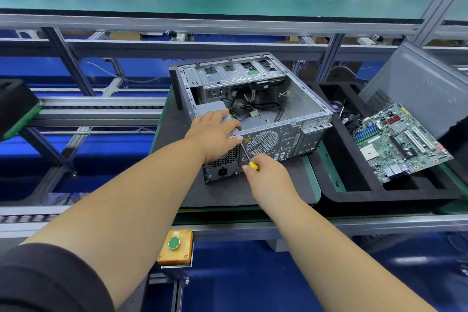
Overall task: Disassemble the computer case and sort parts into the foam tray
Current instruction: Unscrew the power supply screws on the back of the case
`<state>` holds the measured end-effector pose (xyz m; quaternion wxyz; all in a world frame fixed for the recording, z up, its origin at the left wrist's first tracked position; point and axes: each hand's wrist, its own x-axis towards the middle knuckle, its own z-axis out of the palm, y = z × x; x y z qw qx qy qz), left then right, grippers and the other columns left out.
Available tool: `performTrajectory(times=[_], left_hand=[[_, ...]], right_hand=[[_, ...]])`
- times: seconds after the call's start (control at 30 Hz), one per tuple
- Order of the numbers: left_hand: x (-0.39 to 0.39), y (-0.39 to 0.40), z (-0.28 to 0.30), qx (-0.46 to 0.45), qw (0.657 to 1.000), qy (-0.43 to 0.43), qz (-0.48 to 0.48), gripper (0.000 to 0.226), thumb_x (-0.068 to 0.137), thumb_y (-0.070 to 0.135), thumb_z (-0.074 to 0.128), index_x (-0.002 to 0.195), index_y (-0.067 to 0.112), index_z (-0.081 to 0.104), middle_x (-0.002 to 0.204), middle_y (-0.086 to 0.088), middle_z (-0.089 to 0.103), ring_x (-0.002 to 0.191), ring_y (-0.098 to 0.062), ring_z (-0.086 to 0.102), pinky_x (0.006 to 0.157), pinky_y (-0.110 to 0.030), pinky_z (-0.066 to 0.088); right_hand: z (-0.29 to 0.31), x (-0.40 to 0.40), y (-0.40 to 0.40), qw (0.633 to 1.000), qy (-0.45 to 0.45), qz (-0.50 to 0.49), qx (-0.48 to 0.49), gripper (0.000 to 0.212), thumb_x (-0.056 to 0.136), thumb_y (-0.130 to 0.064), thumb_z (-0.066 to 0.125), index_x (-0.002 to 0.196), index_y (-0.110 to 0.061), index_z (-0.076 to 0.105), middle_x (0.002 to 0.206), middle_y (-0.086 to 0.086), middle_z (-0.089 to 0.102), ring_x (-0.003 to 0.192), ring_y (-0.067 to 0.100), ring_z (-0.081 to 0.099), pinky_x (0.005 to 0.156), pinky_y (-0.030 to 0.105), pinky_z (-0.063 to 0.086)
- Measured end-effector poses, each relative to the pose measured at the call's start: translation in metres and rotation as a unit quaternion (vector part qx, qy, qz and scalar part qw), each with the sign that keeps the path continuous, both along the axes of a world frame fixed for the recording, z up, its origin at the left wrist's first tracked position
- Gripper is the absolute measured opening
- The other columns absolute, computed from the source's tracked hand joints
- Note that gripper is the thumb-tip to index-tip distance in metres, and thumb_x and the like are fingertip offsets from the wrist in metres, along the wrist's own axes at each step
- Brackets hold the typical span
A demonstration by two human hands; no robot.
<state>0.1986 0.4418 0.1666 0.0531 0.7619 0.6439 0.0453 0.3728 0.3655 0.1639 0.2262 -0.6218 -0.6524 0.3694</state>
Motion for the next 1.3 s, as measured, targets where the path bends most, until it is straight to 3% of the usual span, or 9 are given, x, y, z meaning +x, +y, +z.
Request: performTrajectory(times=[0.13, 0.3, 0.43, 0.5, 0.63, 0.77, 1.07, 1.2, 1.3], left_hand=[[0.000, 0.000, 0.000, 0.000, 1.000, -0.003, 0.000, 0.039, 0.096, 0.059, 0.035, 0.132, 0.045, 0.042, 0.159, -0.001, 0.018, 0.144, -0.023, 0.017, 0.115, -0.044, 0.012], [-0.001, 0.000, -0.001, 0.000, 1.000, -0.007, 0.000, 0.039, 0.096, 0.059, 0.035, 0.132, 0.046, 0.043, 0.159, -0.001, 0.018, 0.144, -0.023, 0.017, 0.115, -0.044, 0.011], [-0.001, 0.001, -0.001, 0.001, 1.000, -0.007, 0.000, 0.039, 0.095, 0.060, 0.036, 0.132, 0.047, 0.042, 0.159, 0.000, 0.018, 0.144, -0.022, 0.017, 0.115, -0.044, 0.011], [-0.001, 0.001, -0.001, 0.000, 1.000, -0.003, -0.002, 0.039, 0.095, 0.060, 0.036, 0.132, 0.047, 0.042, 0.159, 0.000, 0.018, 0.144, -0.023, 0.017, 0.115, -0.044, 0.012], [-0.001, 0.001, 0.001, -0.008, 1.000, -0.015, 0.001, 0.039, 0.094, 0.053, 0.041, 0.132, 0.047, 0.042, 0.159, 0.000, 0.019, 0.144, -0.022, 0.017, 0.115, -0.044, 0.012], [0.000, 0.000, 0.004, -0.018, 1.000, -0.014, 0.001, 0.048, 0.085, 0.044, 0.048, 0.132, 0.048, 0.041, 0.159, 0.000, 0.018, 0.143, -0.023, 0.017, 0.115, -0.044, 0.012], [0.000, 0.001, -0.001, 0.014, 0.999, 0.031, -0.003, 0.053, 0.084, 0.065, 0.051, 0.132, 0.048, 0.038, 0.159, 0.000, 0.018, 0.143, -0.025, 0.019, 0.115, -0.046, 0.016], [0.000, 0.001, -0.002, 0.028, 0.999, 0.035, -0.002, 0.047, 0.088, 0.064, 0.046, 0.132, 0.047, 0.040, 0.158, -0.001, 0.020, 0.142, -0.026, 0.020, 0.115, -0.046, 0.017], [0.000, 0.001, -0.003, 0.029, 0.999, 0.035, -0.001, 0.046, 0.089, 0.063, 0.046, 0.132, 0.046, 0.040, 0.158, -0.001, 0.020, 0.142, -0.026, 0.020, 0.114, -0.047, 0.017]], right_hand=[[0.006, -0.008, -0.003, 0.973, -0.208, 0.036, 0.087, 0.003, 0.100, -0.017, 0.047, 0.099, -0.017, 0.044, 0.093, 0.004, 0.055, 0.080, 0.025, 0.056, 0.062, 0.030, 0.037], [0.010, -0.019, -0.003, 0.948, -0.305, 0.034, 0.082, 0.026, 0.094, -0.010, 0.052, 0.119, -0.015, 0.045, 0.118, 0.007, 0.058, 0.102, 0.031, 0.063, 0.061, 0.033, 0.038], [0.008, -0.001, 0.005, 0.989, -0.142, 0.042, 0.023, 0.020, 0.096, -0.037, 0.056, 0.100, -0.019, 0.049, 0.101, 0.004, 0.059, 0.084, 0.024, 0.053, 0.065, 0.031, 0.036], [0.010, 0.006, 0.009, 0.992, 0.054, -0.014, -0.117, 0.032, 0.092, -0.047, 0.060, 0.090, -0.015, 0.058, 0.082, 0.002, 0.055, 0.066, 0.019, 0.051, 0.059, 0.029, 0.037], [0.008, 0.018, 0.014, 0.859, 0.373, -0.072, -0.342, 0.046, 0.099, -0.035, 0.049, 0.085, 0.003, 0.071, 0.063, 0.004, 0.050, 0.044, 0.010, 0.040, 0.044, 0.020, 0.033], [0.004, 0.020, 0.012, 0.822, 0.434, -0.056, -0.365, 0.038, 0.103, -0.026, 0.046, 0.084, 0.000, 0.064, 0.069, 0.006, 0.052, 0.046, 0.011, 0.044, 0.045, 0.019, 0.036], [-0.011, 0.010, 0.004, 0.897, 0.362, -0.049, -0.249, 0.022, 0.104, -0.022, 0.045, 0.091, -0.009, 0.056, 0.057, 0.001, 0.057, 0.037, 0.010, 0.031, 0.040, 0.020, 0.029], [-0.002, 0.007, 0.001, 0.976, 0.165, -0.020, -0.137, 0.019, 0.102, -0.023, 0.046, 0.095, -0.010, 0.056, 0.061, 0.001, 0.062, 0.041, 0.010, 0.038, 0.043, 0.022, 0.030], [0.004, 0.005, -0.001, 0.997, -0.079, 0.024, -0.001, 0.014, 0.102, -0.023, 0.047, 0.093, -0.012, 0.046, 0.078, -0.003, 0.057, 0.068, 0.017, 0.050, 0.055, 0.029, 0.033]])
